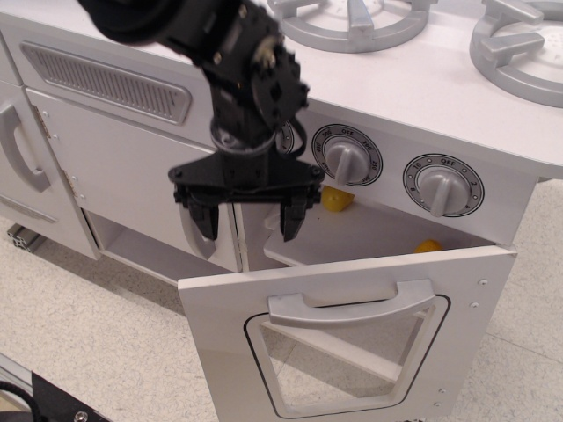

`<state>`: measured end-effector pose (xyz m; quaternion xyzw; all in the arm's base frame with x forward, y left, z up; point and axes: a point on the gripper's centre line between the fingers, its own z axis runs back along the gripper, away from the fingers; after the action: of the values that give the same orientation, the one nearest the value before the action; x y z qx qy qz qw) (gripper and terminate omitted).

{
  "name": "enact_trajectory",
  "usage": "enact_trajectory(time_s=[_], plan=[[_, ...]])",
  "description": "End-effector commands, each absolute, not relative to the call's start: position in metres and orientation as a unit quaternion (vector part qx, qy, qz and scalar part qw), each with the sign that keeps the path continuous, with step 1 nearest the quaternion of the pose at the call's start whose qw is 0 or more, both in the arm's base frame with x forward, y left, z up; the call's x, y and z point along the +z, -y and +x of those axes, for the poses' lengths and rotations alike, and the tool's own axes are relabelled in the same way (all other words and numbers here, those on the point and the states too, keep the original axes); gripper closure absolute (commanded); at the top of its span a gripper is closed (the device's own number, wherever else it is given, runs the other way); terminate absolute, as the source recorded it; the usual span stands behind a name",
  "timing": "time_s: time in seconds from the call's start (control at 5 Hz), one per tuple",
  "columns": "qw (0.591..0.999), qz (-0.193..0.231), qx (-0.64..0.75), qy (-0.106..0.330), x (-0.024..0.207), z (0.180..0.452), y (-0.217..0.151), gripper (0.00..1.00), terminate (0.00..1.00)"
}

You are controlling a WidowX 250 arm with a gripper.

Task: Open oven

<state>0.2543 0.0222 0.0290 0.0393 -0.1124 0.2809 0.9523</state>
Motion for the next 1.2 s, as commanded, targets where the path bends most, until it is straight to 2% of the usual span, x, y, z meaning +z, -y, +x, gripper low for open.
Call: enact_trajectory(time_s=[0.0, 0.4, 0.6, 0.8, 1.0], plan=[[0.934, 0.017, 0.329, 0.137, -0.015, 0.267, -0.041, 0.00, 0.00], [0.932, 0.002, 0.344, 0.114, -0.065, 0.263, -0.020, 0.00, 0.00], [0.946, -0.010, 0.302, 0.120, -0.056, 0.245, 0.003, 0.00, 0.00], [0.958, -0.033, 0.265, 0.108, -0.047, 0.228, 0.024, 0.00, 0.00], [0.981, -0.051, 0.166, 0.091, -0.044, 0.222, 0.046, 0.00, 0.00]])
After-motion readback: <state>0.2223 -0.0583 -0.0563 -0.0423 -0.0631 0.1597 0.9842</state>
